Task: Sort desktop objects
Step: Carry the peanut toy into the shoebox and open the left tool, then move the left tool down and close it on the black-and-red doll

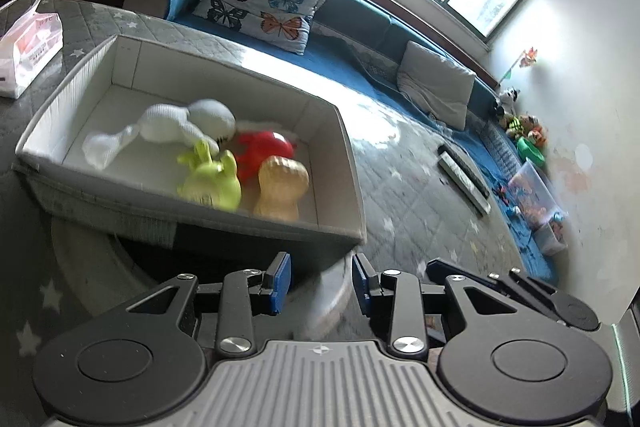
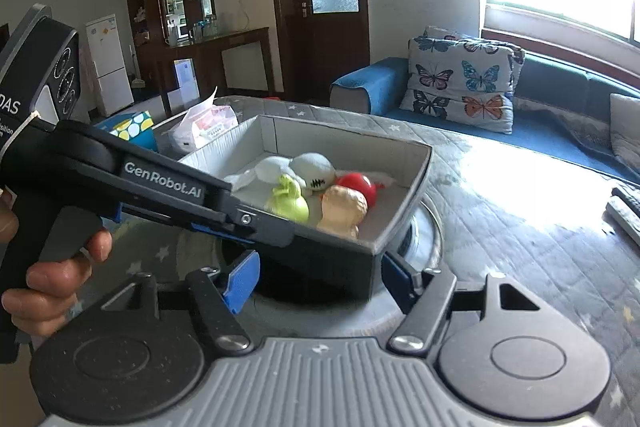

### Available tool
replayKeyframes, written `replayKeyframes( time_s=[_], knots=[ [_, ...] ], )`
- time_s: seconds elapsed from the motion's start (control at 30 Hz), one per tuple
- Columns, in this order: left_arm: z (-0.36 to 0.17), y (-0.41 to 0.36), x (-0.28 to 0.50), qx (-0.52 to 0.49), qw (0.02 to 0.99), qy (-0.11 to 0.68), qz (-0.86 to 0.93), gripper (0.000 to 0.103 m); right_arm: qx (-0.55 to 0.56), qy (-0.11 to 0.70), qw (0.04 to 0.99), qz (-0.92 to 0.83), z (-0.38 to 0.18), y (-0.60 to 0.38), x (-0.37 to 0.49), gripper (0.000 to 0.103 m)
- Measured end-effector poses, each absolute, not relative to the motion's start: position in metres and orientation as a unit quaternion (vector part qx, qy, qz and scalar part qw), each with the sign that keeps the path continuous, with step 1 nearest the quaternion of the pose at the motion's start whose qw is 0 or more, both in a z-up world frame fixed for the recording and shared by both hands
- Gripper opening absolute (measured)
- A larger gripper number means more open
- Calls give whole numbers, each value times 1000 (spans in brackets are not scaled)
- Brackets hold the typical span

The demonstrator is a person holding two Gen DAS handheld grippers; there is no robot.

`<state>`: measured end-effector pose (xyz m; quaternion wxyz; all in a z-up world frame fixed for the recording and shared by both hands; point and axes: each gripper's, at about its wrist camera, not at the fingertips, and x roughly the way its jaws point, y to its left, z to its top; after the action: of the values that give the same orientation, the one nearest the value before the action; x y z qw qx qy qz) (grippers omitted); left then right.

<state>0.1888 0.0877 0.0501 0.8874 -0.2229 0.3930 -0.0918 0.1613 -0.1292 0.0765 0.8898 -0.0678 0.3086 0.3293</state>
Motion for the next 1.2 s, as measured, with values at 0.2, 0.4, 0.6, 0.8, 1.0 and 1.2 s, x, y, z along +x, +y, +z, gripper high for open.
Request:
replayKeyframes(
  time_s=[0.2, 0.4, 0.6, 0.8, 1.0, 1.2],
  knots=[
    [44, 73, 162, -222, 888, 389, -104, 36, -66, 307, 896, 314, 68, -152, 135, 72],
    [34, 55, 149, -221, 882, 397, -121, 36, -56, 307, 903, 294, 58, -172, 112, 80],
    [28, 38, 148, -223, 876, 405, -138, 36, -29, 312, 910, 271, 48, -193, 103, 80],
    [26, 27, 152, -236, 869, 406, -157, 36, -14, 332, 908, 257, 31, -202, 111, 81],
    [24, 18, 161, -238, 863, 413, -167, 36, 4, 347, 903, 253, 18, -205, 118, 81],
    [21, 12, 172, -246, 858, 417, -170, 37, 15, 357, 900, 251, 10, -206, 122, 78]
  ],
)
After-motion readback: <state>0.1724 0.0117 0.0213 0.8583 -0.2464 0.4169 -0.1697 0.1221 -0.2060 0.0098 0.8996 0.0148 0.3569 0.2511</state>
